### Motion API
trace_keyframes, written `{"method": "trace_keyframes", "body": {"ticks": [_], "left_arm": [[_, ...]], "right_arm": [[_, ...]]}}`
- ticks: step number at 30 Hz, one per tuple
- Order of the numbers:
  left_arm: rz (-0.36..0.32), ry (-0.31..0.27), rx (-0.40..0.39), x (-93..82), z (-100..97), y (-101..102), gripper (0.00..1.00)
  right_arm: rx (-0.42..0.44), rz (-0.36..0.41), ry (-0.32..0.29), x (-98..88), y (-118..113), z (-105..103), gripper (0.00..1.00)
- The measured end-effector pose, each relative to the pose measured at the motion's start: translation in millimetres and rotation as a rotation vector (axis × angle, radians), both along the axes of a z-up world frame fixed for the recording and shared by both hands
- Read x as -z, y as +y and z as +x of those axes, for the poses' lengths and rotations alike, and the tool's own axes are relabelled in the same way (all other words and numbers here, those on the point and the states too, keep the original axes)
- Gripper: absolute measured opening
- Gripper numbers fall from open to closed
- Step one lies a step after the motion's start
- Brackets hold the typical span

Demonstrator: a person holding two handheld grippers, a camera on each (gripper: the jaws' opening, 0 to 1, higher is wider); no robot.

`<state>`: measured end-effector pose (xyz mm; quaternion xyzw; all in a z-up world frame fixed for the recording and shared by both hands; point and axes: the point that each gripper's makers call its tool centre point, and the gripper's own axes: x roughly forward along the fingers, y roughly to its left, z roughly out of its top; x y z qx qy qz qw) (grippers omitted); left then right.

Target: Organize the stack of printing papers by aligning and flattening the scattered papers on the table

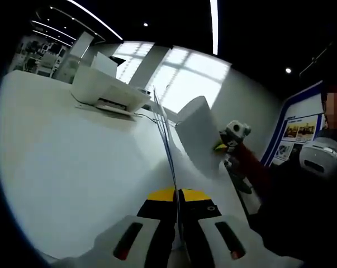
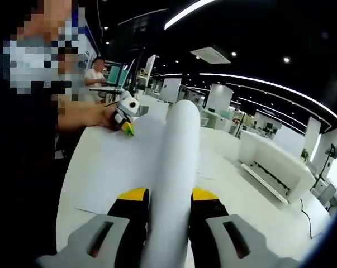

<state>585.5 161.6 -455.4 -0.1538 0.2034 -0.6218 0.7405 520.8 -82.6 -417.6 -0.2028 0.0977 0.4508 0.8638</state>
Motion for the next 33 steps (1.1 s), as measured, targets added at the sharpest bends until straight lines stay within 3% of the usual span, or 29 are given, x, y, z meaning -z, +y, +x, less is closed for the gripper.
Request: {"method": "trace_keyframes", "body": {"ticks": [21, 33], "left_arm": [[-0.007, -0.002, 0.005, -1.6, -4.8, -1.8, 0.07], [-0.01, -0.005, 0.011, -2.2, -11.8, -5.8, 0.07]], "right_arm": [[-0.075, -0.1, -0.044, 13.3, 23.4, 22.3, 0.24], [-0.112, -0.148, -0.037, 25.3, 38.7, 33.1, 0.24]]}}
